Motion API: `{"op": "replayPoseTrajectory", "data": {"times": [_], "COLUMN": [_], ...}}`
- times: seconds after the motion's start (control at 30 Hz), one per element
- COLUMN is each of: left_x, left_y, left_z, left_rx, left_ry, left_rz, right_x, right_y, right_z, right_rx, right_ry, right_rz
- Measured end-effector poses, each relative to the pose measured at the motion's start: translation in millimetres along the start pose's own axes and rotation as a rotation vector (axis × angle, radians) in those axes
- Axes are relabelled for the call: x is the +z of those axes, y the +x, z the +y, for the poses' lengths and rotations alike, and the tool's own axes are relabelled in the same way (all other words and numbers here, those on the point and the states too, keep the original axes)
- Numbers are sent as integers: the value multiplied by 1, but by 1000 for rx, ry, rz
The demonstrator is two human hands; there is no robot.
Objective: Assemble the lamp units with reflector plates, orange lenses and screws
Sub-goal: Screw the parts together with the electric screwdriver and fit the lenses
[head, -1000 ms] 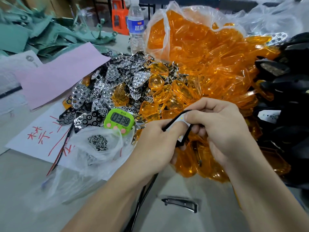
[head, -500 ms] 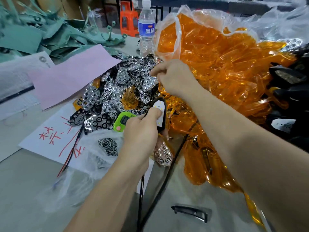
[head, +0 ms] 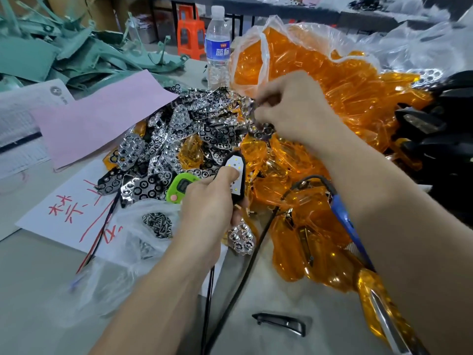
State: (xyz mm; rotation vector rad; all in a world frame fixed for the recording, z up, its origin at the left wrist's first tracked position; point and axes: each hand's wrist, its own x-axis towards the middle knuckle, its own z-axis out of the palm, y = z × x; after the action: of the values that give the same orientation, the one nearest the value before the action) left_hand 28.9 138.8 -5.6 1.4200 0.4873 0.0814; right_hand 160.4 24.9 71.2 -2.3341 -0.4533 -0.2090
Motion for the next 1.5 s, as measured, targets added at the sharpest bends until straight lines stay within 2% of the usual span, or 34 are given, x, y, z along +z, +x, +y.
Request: {"op": "replayPoseTrajectory", "data": {"times": [0.07,0.13,0.23,0.4,0.47,0.6,0.8,1.13,1.23,1.27,1.33,1.37,1.5], "left_x": [4,10,16,28,30,24,24,20,20,19,18,14,20], "left_y": [-3,-6,-17,-16,-9,-21,-20,-27,-8,-4,-11,-15,-26], "left_z": [-1,-1,-4,0,3,-4,-8,-8,-4,-6,-8,-14,-26], "left_rx": [18,29,33,-35,-75,-2,-26,-29,-46,-66,-1,124,290], "left_ry": [15,29,72,78,113,-20,-34,-156,66,74,230,295,190], "left_rz": [-10,-43,-99,-97,-79,-190,-175,-315,-340,-326,-321,-355,-329], "right_x": [-25,-32,-16,5,8,12,13,12,11,11,11,10,3], "right_y": [-45,-92,-139,-158,-160,-160,-161,-160,-164,-165,-166,-166,-162], "right_z": [9,18,26,30,29,27,32,32,31,31,32,32,39], "right_rx": [193,298,381,352,309,282,176,117,130,141,180,195,235], "right_ry": [573,812,984,1069,1082,1146,897,618,529,490,422,385,339], "right_rz": [43,-25,-116,62,64,63,151,183,251,291,359,365,249]}}
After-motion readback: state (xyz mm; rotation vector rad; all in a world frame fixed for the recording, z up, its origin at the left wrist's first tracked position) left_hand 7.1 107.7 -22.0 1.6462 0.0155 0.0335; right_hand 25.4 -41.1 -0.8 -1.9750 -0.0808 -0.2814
